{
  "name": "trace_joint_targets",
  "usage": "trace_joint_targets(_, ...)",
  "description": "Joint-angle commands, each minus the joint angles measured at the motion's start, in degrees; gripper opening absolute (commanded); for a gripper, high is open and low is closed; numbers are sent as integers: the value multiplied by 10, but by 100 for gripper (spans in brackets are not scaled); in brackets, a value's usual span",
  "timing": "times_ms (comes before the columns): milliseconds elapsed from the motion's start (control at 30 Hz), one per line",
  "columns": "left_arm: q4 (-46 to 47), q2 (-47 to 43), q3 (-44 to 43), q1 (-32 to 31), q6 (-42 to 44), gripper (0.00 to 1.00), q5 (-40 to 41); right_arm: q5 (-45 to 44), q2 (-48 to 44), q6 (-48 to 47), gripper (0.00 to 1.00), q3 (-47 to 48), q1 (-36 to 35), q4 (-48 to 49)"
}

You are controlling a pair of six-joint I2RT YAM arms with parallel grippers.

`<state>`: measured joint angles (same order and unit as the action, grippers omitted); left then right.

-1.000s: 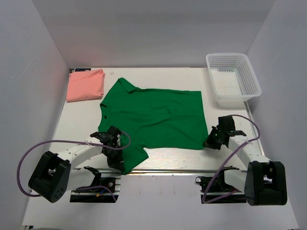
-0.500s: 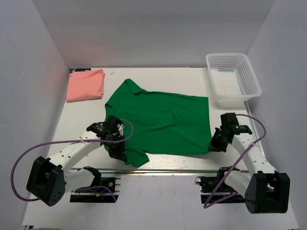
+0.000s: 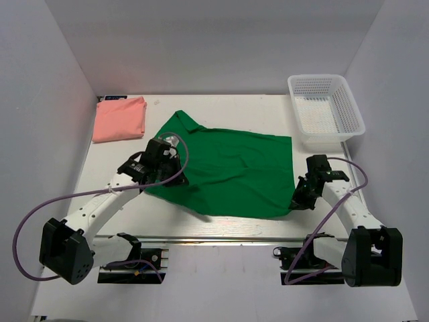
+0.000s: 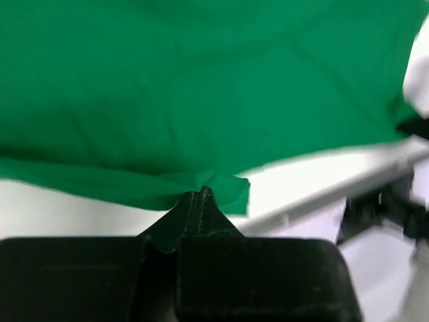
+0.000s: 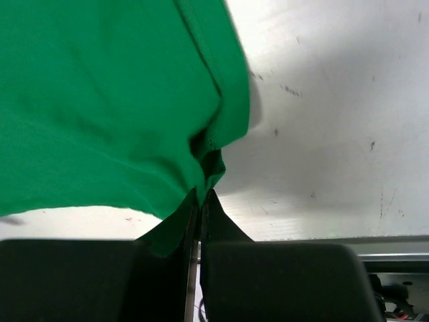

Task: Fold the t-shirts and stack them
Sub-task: Grap the side of the flattened tshirt closest away from the robot with both arms, then fold the flattened tshirt in 1/3 of the way

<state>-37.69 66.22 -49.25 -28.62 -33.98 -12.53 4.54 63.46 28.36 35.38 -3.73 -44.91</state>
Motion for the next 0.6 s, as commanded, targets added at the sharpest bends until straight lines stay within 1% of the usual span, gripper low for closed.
trace_joint_targets(0, 67, 4, -44, 7, -7, 0, 88, 0, 11, -16, 0, 52, 1, 26)
trace_joint_targets(33, 78, 4, -49, 7, -7, 0, 117, -2, 15, -14, 0, 56, 1, 30)
trace_joint_targets(67, 88, 4, -58, 7, -2, 0, 129, -8, 21, -16, 0, 66, 0, 30)
trace_joint_targets(133, 88, 16, -90, 13, 21, 0, 176, -8, 32, -19, 0, 83, 1, 25)
trace_joint_targets(233, 94, 58, -116, 23, 52, 0, 176, -24, 57, -33, 0, 118, 1, 13)
trace_joint_targets(300, 122, 86, -123, 23, 59, 0, 168, -27, 76, -37, 0, 139, 2, 13)
trace_joint_targets(400, 162, 97, -123, 29, 59, 0, 163, -28, 104, -37, 0, 164, 1, 12)
trace_joint_targets(467, 170, 110, -123, 34, 65, 0, 181, -30, 113, -33, 0, 174, 1, 18)
trace_joint_targets(567, 182, 134, -145, 39, 76, 0, 219, -43, 147, -25, 0, 195, 4, 20)
